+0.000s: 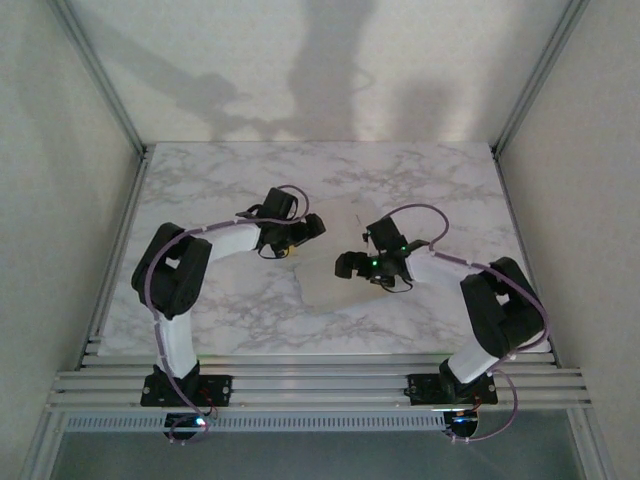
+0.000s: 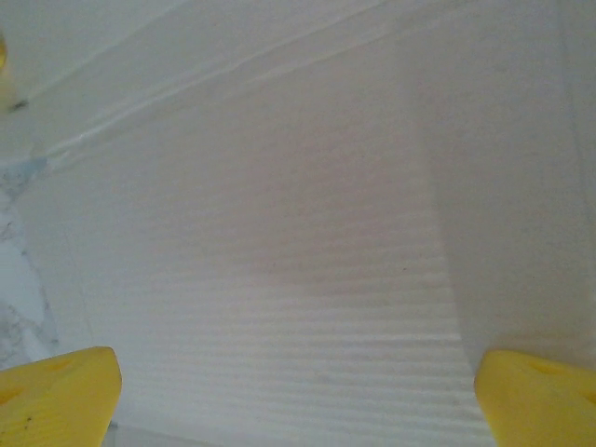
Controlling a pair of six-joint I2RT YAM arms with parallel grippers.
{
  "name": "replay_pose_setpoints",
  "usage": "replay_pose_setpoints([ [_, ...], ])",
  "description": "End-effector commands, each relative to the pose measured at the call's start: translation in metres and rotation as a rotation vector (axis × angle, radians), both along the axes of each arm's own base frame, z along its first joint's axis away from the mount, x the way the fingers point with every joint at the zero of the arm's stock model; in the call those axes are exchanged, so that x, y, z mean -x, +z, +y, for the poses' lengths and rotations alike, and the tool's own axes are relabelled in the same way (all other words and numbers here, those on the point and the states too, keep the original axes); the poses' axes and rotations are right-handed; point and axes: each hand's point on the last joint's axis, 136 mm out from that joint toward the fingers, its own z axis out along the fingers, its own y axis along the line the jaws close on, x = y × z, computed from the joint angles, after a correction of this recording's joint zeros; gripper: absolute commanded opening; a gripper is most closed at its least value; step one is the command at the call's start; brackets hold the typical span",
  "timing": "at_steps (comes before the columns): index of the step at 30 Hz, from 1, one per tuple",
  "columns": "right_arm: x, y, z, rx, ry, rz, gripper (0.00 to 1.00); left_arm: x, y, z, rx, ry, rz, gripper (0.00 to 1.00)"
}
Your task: Fold the paper box
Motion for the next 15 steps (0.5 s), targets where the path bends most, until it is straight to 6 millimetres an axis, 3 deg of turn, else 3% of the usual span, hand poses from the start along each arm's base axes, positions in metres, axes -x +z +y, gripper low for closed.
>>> replay_pose_setpoints([
  [1,0.035,-0.011,0.01,-0.019,-0.079,0.118,0.99,-0.02,-0.011,0.003,-0.023,0.007,-0.024,1.0],
  [7,0.047,0.014,0.057,-0.1,-0.047,0.08,0.99,-0.043,0.018,-0.014,0.05,-0.02,-0.125,1.0],
  [9,0.042,0.022,0.054,-0.078,-0.035,0.029,0.99,-0.045,0.035,-0.012,0.045,-0.025,-0.166,0.99],
  [15,0.018,0.072,0.025,-0.048,0.042,-0.172,0.99,-0.042,0.088,0.018,0.024,-0.039,-0.318,0.99],
])
